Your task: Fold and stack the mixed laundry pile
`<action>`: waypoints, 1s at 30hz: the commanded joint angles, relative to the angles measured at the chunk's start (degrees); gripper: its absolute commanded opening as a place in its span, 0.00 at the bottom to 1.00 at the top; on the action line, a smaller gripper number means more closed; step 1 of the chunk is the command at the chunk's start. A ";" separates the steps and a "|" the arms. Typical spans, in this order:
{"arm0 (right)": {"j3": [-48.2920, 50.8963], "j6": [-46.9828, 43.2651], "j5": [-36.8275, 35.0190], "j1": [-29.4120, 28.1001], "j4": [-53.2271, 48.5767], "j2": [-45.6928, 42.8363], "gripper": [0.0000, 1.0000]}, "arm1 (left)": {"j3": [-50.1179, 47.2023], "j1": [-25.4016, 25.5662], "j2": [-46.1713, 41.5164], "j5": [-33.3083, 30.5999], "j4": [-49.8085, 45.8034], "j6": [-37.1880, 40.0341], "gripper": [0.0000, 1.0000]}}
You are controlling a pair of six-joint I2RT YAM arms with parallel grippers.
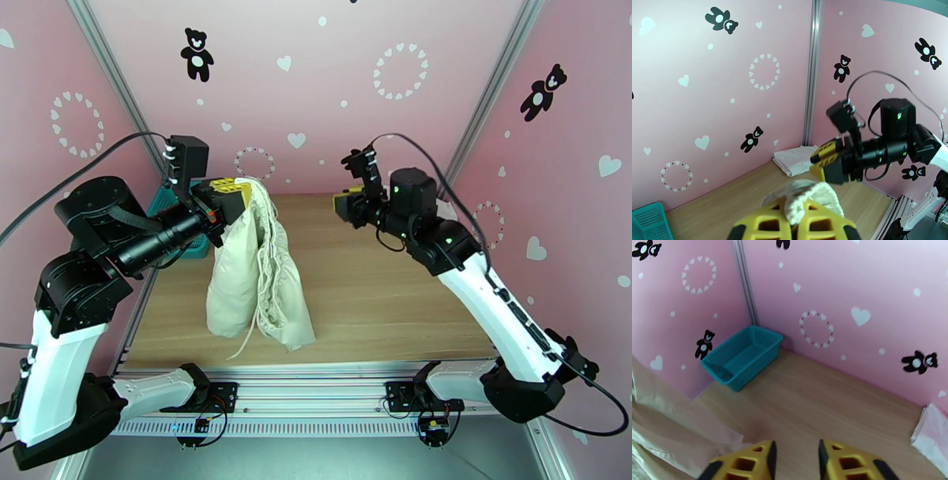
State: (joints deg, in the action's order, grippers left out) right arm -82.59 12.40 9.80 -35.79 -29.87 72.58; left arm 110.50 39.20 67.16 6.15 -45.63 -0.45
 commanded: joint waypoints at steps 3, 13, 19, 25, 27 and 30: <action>17.68 2.89 11.44 -6.71 1.10 -8.73 0.67 | -6.24 0.31 -0.05 0.02 1.75 -2.99 0.00; 26.97 9.23 6.91 -15.72 7.19 -14.68 0.76 | -8.53 0.30 2.12 -10.14 1.22 -7.28 0.00; 25.12 12.42 3.03 -17.02 9.36 -11.16 0.67 | -7.26 0.32 4.54 -13.29 0.43 -9.65 0.00; 23.25 14.95 2.08 -18.68 13.20 -4.69 0.58 | -5.73 0.35 6.54 -12.68 0.32 -10.16 0.00; 23.52 15.16 -0.43 -18.67 14.42 -2.56 0.57 | -5.32 0.28 6.77 -12.74 0.19 -10.19 0.00; 23.67 15.20 0.87 -18.67 17.77 1.13 0.57 | -4.69 0.32 7.31 -13.17 -0.21 -10.01 0.00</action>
State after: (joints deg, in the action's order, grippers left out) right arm -57.80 26.37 11.35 -54.28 -16.82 71.31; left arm 102.98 39.20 74.43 -5.50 -47.20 -9.74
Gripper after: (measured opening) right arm 0.567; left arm 0.066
